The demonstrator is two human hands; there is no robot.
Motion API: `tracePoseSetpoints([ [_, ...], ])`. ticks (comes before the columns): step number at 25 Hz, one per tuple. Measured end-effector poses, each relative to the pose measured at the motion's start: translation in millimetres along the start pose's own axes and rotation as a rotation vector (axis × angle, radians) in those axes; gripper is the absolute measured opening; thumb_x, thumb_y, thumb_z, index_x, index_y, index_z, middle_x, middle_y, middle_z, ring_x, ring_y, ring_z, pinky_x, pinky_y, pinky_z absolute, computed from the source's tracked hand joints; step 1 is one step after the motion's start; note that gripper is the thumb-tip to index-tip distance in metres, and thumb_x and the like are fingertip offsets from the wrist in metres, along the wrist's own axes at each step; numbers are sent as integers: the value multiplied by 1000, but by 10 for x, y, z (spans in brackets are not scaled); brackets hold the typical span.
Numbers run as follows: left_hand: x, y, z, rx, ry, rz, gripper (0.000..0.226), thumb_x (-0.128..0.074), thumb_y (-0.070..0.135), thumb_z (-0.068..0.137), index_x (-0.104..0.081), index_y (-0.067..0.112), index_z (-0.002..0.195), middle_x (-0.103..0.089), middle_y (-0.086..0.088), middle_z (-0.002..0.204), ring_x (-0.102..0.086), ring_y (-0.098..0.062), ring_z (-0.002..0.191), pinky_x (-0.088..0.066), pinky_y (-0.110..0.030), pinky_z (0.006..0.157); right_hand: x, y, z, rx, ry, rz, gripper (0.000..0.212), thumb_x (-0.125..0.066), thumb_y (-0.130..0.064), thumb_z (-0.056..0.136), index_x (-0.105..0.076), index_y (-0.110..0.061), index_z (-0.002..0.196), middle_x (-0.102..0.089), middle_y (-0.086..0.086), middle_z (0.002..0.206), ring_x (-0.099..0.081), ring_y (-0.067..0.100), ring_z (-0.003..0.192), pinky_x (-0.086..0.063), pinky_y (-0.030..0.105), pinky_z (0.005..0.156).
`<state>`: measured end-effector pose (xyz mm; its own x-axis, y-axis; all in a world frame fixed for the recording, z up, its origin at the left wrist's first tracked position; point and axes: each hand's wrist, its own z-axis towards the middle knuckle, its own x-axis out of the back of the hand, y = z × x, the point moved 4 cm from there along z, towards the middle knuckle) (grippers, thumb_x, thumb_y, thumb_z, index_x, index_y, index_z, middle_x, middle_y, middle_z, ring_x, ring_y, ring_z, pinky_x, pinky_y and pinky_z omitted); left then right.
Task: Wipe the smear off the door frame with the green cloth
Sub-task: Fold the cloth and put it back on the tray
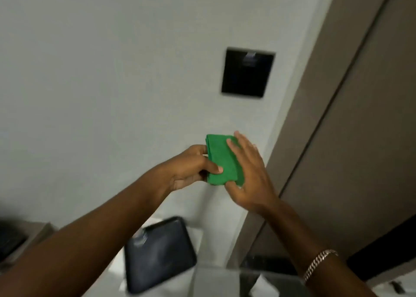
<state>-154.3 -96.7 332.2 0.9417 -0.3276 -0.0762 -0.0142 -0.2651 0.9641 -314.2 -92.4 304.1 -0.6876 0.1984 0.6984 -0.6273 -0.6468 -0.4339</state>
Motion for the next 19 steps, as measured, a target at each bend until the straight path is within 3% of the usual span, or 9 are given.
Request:
tracePoseSetpoints([
  [3,529,-870,-209,54,134,-329,51,-58,-16,81,-56,2,129,-70,-17,122,-67,-33,113,-58,-46,91,-787,-97,-300,-363,-16,519,73,-50,-9,75,-41,-12,147,-48,10,151,-46,23,140,-39,49,118],
  [6,944,-1599,-334,145,278,-432,48,-60,-16,77,-62,6,120,-75,-13,109,-73,-30,101,-63,-41,74,-1498,-113,-511,-686,-190,855,59,-46,-11,76,-57,-18,133,-68,6,125,-64,27,117,-53,55,103],
  [8,1119,-2083,-354,256,419,-339,49,-57,-21,78,-62,4,120,-73,-14,111,-70,-33,103,-61,-44,78,-1901,-28,-654,-862,-285,910,46,-51,-18,75,-66,-27,118,-70,5,123,-66,26,116,-55,52,101],
  [10,1188,-2539,-325,353,531,-293,50,-56,-21,77,-62,2,121,-73,-12,107,-68,-33,103,-58,-46,84,-2226,69,-853,-979,-348,831,32,-58,-16,79,-65,-35,105,-70,3,122,-68,17,107,-59,36,89],
  [12,1188,-2948,-255,393,582,-230,45,-59,-15,76,-64,7,115,-74,-8,97,-70,-29,96,-60,-47,79,-2591,178,-1081,-1005,-417,660,37,-59,-4,84,-61,-35,104,-70,2,119,-66,9,95,-52,19,71],
  [13,1184,-3135,-215,391,620,-191,40,-62,-12,76,-65,8,110,-73,-6,93,-70,-27,91,-60,-45,73,-2735,226,-1174,-1004,-433,582,42,-56,1,84,-59,-32,109,-68,3,119,-65,11,94,-50,17,68],
  [14,1192,-3289,-190,394,675,-141,33,-65,-8,76,-67,9,104,-73,-3,88,-70,-23,85,-60,-40,68,-2863,268,-1249,-990,-448,527,49,-53,6,83,-57,-29,117,-66,5,122,-65,15,98,-51,19,71],
  [16,1223,-3553,-155,433,826,-32,23,-75,1,73,-63,13,89,-68,3,80,-65,-11,74,-55,-31,66,-3109,390,-1387,-935,-495,465,63,-48,11,83,-49,-21,137,-60,6,134,-60,23,116,-56,32,91],
  [19,1207,-3912,-204,479,911,86,36,-81,8,71,-49,13,86,-60,1,78,-59,-17,73,-51,-32,67,-3381,498,-1629,-808,-614,353,60,-50,11,88,-48,-14,142,-55,11,143,-53,27,131,-44,36,113],
])
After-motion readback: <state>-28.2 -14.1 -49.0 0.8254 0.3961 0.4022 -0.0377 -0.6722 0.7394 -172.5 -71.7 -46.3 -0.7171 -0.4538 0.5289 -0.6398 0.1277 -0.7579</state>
